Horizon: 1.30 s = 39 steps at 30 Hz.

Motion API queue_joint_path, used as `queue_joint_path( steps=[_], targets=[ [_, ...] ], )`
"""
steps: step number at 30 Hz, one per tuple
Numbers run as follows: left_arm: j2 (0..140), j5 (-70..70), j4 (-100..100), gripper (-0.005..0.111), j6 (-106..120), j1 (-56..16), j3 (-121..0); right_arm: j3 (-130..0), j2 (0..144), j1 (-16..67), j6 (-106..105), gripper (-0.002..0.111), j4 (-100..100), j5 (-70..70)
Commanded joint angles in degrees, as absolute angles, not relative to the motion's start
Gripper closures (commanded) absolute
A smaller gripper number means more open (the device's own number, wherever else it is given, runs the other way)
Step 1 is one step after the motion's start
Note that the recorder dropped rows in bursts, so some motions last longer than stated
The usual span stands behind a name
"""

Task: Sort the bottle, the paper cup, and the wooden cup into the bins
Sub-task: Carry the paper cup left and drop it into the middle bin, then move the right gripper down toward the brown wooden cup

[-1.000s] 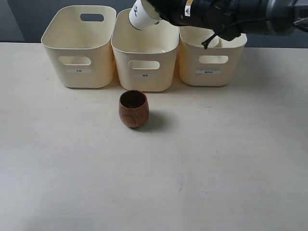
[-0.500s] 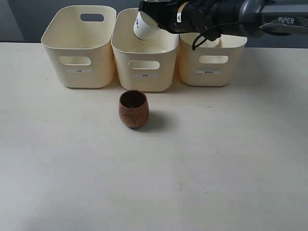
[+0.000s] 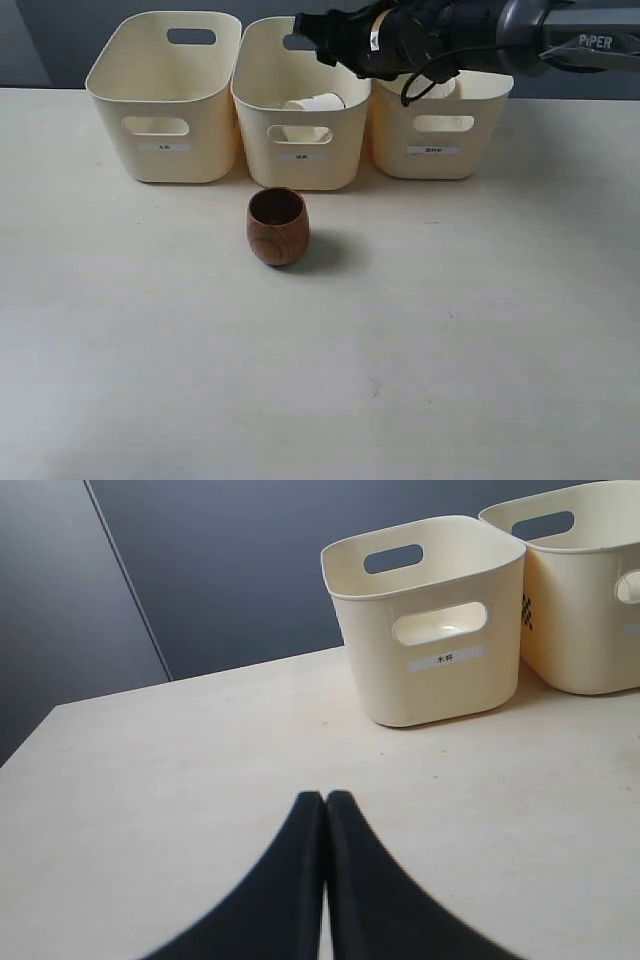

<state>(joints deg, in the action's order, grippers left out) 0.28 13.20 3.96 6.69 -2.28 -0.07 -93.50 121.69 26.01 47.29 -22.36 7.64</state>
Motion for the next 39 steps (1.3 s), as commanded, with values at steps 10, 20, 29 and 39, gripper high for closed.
queue_joint_path(
  steps=[10, 20, 29, 39],
  targets=[
    [0.0, 12.89, 3.96, 0.107, 6.58, -2.47, 0.0, -93.9, 112.17, 27.44, 32.88, 0.054, -21.13, 34.38],
    [0.0, 12.89, 3.96, 0.107, 6.58, -2.47, 0.0, -93.9, 106.67, 33.64, 22.54, 0.058, -17.29, 47.78],
    [0.0, 12.89, 3.96, 0.107, 6.58, -2.47, 0.0, -93.9, 106.32, 35.39, 26.94, 0.104, -17.43, 51.91],
    [0.0, 12.89, 3.96, 0.107, 6.58, -2.47, 0.0, -93.9, 106.54, 35.48, 19.58, 0.109, -8.05, 51.93]
  ],
)
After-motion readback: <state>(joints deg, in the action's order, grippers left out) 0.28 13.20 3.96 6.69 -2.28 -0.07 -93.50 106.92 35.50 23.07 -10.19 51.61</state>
